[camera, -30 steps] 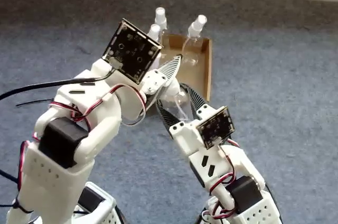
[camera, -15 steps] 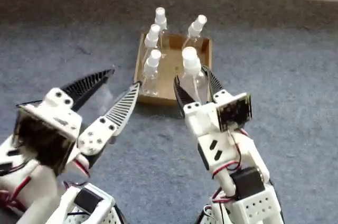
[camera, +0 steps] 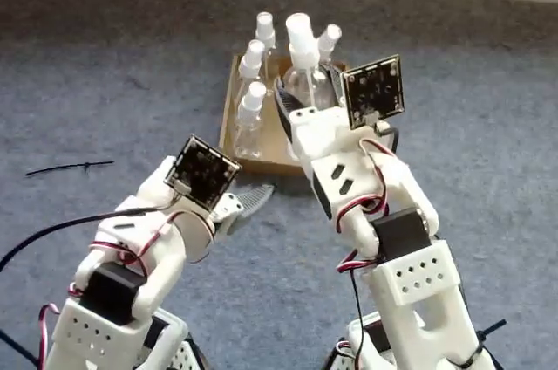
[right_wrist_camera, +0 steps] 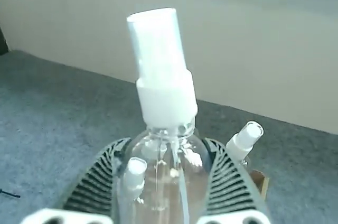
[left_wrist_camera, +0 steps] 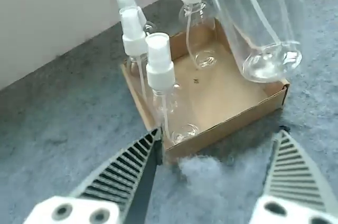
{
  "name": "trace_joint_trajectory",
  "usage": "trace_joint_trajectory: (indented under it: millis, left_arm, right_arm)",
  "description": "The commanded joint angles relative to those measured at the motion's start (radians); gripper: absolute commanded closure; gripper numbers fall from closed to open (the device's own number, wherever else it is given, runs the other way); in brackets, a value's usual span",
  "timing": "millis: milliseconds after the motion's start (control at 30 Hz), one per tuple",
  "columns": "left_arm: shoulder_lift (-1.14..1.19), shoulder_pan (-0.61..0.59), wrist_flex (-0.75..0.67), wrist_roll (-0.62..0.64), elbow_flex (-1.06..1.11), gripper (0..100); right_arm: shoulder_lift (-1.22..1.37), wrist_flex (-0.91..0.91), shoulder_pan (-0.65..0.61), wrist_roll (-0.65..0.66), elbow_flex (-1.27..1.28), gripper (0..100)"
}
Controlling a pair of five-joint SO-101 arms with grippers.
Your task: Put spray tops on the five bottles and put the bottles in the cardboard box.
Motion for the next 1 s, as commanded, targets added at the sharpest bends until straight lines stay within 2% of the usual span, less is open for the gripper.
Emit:
trace_joint_trajectory:
  millis: [0, 167, 333, 467, 600, 700, 967]
  left_arm:
    - [-0.036, 0.099, -0.083, 0.0, 0.038, 68]
    - [-0.015, 0.162, -0.161, 0.003, 0.054, 68]
    - [0.031, 0.162, -0.161, 0.003, 0.03, 68]
    - [0.065, 0.16, -0.183, 0.003, 0.028, 68]
    - [0.102, 0.156, -0.209, 0.003, 0.028, 69]
    - [0.108, 0.156, -0.209, 0.003, 0.028, 69]
    - [0.108, 0.165, -0.207, 0.003, 0.028, 69]
  right_arm:
    - [-0.019, 0.081, 0.008, -0.009, -0.073, 99.5]
    - [-0.081, 0.277, 0.01, -0.17, -0.07, 99.5]
    - [-0.148, 0.294, 0.007, -0.227, -0.059, 99.5]
    - [-0.225, 0.303, -0.018, -0.226, -0.007, 99.5]
    - [-0.306, 0.429, -0.076, -0.218, 0.016, 99.5]
    - [-0.363, 0.484, -0.082, -0.161, 0.015, 99.5]
    - [-0.378, 0.483, -0.081, -0.133, 0.019, 99.5]
